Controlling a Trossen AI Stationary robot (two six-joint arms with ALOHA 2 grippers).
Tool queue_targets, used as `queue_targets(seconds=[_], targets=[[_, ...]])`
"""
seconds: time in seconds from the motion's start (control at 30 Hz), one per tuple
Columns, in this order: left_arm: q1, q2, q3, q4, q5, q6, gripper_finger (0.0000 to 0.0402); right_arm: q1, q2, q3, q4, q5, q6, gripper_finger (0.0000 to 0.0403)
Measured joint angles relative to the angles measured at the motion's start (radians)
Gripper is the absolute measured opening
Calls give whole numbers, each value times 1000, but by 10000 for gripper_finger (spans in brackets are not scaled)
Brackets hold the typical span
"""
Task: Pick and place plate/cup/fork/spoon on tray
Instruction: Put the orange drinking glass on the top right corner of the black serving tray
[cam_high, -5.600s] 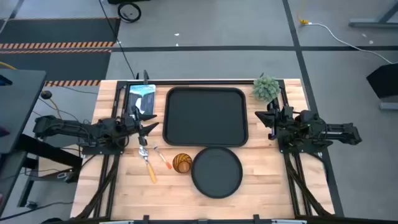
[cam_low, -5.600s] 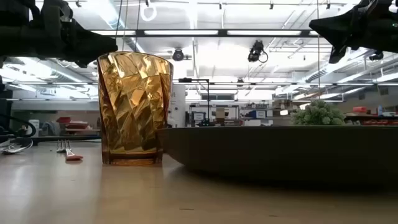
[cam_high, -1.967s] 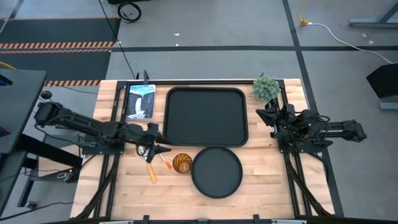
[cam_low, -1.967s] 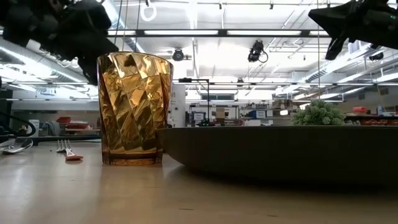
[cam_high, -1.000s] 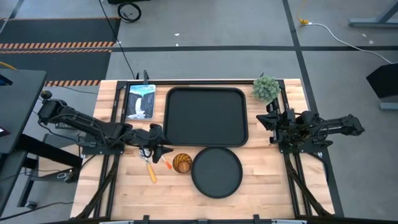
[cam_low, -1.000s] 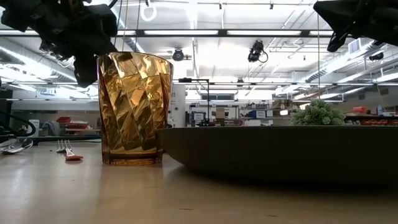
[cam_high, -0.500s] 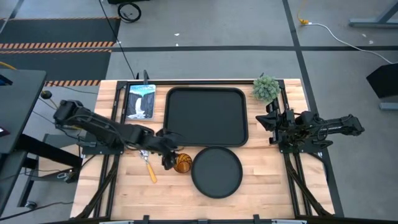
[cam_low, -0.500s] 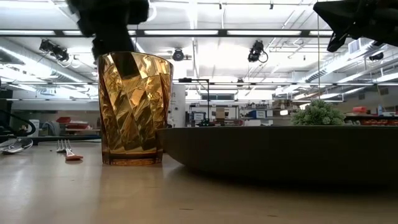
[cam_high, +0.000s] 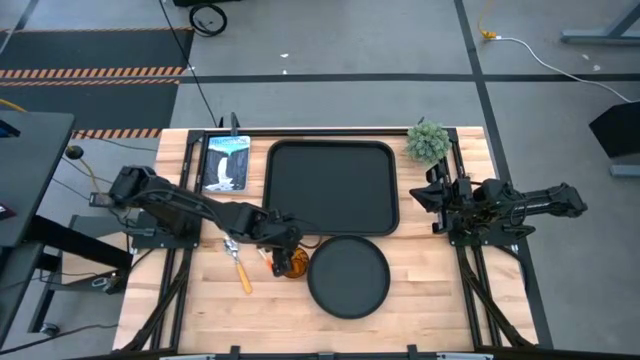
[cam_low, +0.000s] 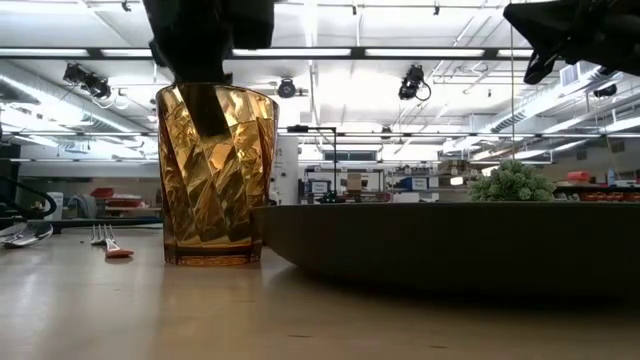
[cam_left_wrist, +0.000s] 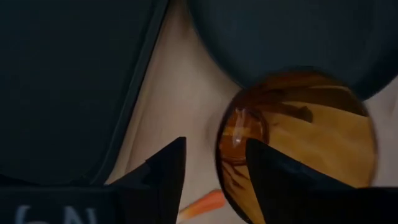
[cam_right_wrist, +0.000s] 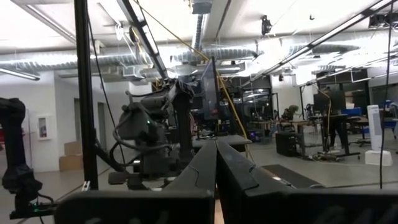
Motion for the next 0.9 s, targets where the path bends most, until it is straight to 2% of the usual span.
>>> queue_targets(seconds=[0.13,0.27,0.6,0.9], targets=[[10,22,0,1,20,3,163,0,1,0,0,0,0,9],[13,24,-1,3,22,17,136,0,1,0,0,0,0,9],[12,23,-1,2,4,17,20,0,1,0,1,0,0,9],[24,22,24,-45,78,3,14,0,1,0,1,0,0,9]])
